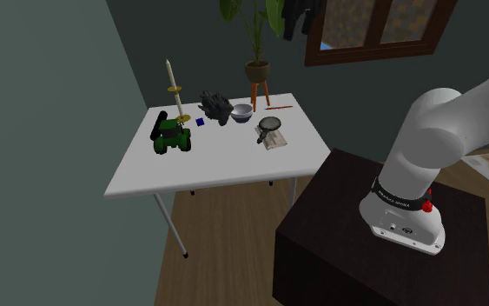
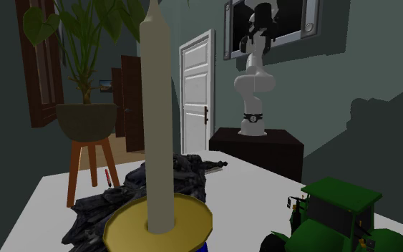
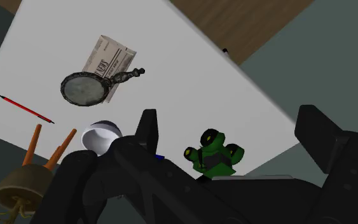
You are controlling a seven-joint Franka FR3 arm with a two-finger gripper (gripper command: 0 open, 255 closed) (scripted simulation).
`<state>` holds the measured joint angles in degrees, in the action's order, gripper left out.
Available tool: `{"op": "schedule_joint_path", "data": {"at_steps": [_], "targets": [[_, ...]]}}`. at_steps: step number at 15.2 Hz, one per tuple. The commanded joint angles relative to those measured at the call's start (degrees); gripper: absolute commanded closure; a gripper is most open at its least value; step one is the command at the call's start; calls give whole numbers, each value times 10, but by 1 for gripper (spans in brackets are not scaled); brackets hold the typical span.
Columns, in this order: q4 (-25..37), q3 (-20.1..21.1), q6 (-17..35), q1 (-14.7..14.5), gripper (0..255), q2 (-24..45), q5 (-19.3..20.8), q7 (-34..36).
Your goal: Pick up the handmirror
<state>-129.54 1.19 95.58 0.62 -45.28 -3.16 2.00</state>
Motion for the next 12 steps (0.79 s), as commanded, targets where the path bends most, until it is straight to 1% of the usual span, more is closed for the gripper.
{"op": "schedule_joint_path", "data": {"at_steps": [1,6,12], "targets": [[0,0,0,0,0,0,0,0],[-28,14,85,27,0,66,-3,61],[-40,26,181,58,0,161,-2,134]]}}
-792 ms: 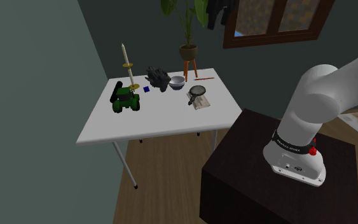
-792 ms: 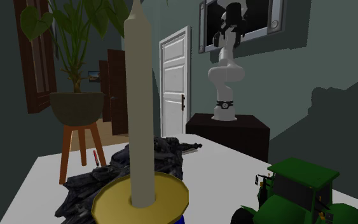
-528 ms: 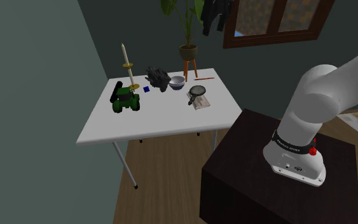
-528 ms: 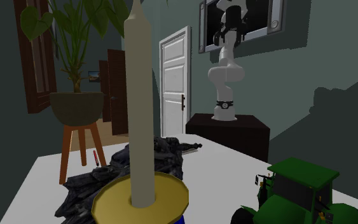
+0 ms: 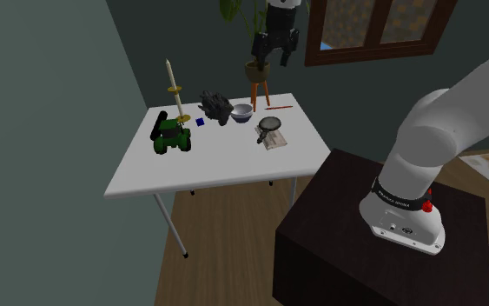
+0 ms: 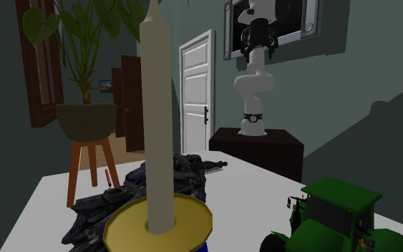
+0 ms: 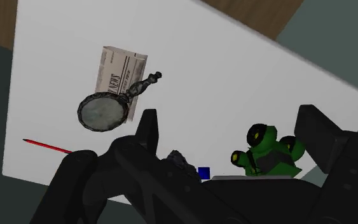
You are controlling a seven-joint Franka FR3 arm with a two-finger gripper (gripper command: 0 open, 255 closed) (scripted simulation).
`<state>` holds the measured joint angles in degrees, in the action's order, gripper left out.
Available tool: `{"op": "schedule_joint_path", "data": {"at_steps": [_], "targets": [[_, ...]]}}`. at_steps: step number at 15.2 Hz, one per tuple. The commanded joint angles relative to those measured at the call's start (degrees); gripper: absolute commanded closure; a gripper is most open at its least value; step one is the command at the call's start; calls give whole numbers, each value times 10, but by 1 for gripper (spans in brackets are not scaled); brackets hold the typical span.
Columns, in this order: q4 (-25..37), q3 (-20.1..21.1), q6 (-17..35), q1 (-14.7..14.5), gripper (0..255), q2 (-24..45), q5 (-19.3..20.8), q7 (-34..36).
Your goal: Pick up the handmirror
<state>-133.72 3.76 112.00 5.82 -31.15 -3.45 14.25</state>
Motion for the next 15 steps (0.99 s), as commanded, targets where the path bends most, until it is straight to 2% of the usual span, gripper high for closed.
{"op": "schedule_joint_path", "data": {"at_steps": [1,15], "targets": [[2,2,32,11,0,37,2,24],[58,0,206,70,0,298,25,197]]}}
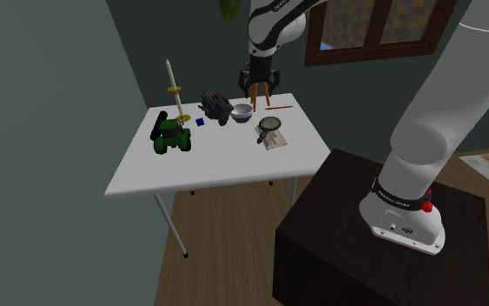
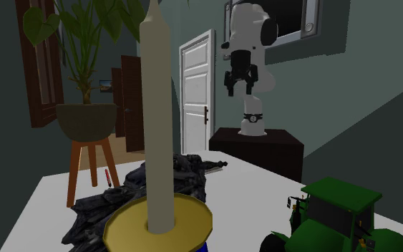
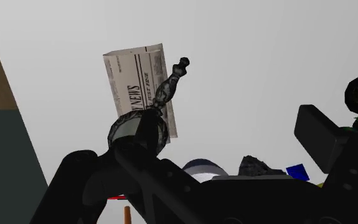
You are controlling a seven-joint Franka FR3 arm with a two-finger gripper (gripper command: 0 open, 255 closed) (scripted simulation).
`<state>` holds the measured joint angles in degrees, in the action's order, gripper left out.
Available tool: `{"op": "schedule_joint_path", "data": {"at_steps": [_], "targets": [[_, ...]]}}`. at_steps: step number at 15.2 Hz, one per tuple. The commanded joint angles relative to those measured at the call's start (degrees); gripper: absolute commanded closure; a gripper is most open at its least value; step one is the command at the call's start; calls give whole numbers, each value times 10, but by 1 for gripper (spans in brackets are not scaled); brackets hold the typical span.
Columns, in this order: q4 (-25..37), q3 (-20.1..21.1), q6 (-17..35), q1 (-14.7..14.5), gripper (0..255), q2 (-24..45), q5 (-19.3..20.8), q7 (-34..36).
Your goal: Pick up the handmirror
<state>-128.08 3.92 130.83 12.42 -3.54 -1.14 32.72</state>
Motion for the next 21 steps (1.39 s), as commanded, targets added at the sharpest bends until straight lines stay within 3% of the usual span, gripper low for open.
{"op": "schedule_joint_path", "data": {"at_steps": [1,10,21], "targets": [[9,-5,28,7,0,41,4,24],[90,-36,95,26,0,211,3,117],[205,-67,141,52,0,396,-33,191]]}}
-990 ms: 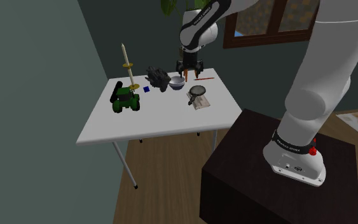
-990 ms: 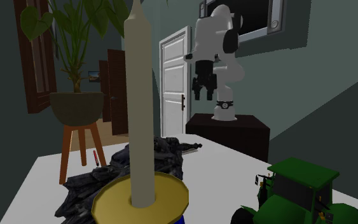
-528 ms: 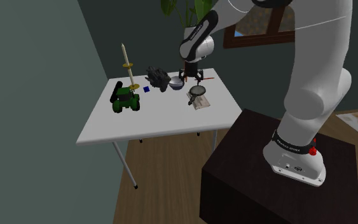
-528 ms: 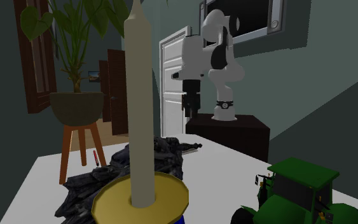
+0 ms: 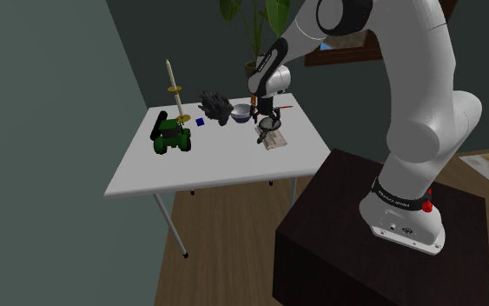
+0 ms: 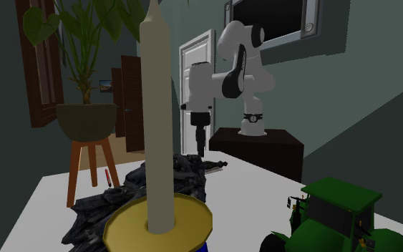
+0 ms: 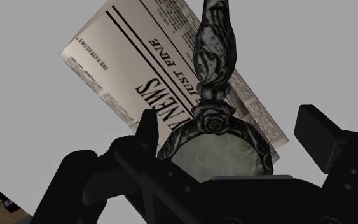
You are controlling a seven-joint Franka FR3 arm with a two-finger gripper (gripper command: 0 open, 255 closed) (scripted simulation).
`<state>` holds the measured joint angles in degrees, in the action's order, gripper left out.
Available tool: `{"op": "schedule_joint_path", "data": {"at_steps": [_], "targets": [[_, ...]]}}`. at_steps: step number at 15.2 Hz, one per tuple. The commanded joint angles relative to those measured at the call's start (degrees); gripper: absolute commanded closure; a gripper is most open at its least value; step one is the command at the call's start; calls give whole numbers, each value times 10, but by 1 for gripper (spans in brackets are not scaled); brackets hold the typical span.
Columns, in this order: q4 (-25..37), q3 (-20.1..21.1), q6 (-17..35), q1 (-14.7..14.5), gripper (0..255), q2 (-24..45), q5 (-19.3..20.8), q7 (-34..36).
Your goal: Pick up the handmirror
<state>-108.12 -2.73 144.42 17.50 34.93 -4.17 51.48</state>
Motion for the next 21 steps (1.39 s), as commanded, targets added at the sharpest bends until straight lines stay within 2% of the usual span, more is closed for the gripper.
{"op": "schedule_joint_path", "data": {"at_steps": [1,8,9,18,21], "targets": [[6,0,10,1,0,17,-3,3],[16,2,36,3,0,53,-5,1],[17,2,36,3,255,54,-5,1],[16,2,36,3,255,53,-5,1],[10,1,22,2,255,33,-4,2]]}}
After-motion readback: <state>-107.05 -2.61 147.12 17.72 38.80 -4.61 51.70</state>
